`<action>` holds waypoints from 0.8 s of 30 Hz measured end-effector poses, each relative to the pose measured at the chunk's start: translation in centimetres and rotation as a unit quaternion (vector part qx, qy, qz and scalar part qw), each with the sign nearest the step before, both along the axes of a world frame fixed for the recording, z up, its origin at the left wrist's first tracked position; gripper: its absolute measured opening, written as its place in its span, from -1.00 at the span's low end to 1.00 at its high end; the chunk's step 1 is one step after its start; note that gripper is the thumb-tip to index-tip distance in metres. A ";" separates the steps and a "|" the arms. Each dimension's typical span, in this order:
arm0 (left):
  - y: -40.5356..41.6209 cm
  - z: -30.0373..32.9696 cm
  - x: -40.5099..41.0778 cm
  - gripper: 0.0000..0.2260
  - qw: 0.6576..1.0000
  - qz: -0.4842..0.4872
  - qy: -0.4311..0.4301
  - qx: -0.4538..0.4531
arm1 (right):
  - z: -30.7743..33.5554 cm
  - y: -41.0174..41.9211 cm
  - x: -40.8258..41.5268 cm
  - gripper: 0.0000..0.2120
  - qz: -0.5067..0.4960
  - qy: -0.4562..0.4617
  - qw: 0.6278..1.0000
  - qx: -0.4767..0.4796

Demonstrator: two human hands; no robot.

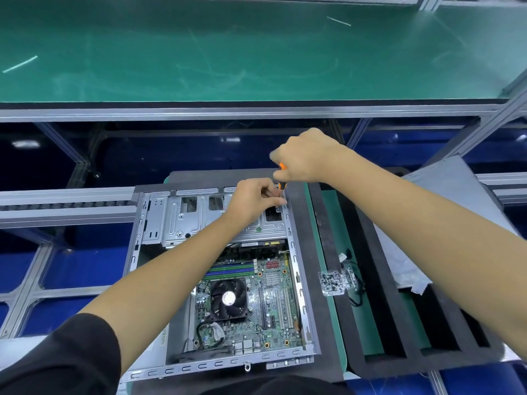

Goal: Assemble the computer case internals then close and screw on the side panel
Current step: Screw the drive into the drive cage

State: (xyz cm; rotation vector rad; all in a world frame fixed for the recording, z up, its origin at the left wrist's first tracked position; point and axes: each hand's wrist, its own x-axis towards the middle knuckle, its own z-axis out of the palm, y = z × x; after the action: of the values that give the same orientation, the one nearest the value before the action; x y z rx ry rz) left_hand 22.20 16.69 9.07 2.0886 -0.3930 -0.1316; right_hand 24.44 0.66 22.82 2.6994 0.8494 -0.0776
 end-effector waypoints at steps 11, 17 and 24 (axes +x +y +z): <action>0.4 0.3 -0.1 -0.83 0.998 -0.047 0.028 -0.015 | 0.8 0.1 0.3 -0.82 0.037 0.012 0.999 -0.022; -0.3 -0.3 -0.2 -0.79 1.000 -0.003 0.013 0.012 | 0.4 0.6 0.0 -0.78 0.052 -0.015 0.997 -0.054; -0.4 -0.1 0.0 -0.89 0.998 -0.038 0.006 0.046 | 1.3 0.5 0.2 -0.89 0.063 0.074 0.994 -0.049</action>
State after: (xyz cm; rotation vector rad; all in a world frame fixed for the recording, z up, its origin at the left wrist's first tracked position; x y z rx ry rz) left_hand 22.24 16.32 8.99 2.1628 -0.4682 -0.2110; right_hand 24.60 1.18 24.13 2.5671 1.0289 -0.2861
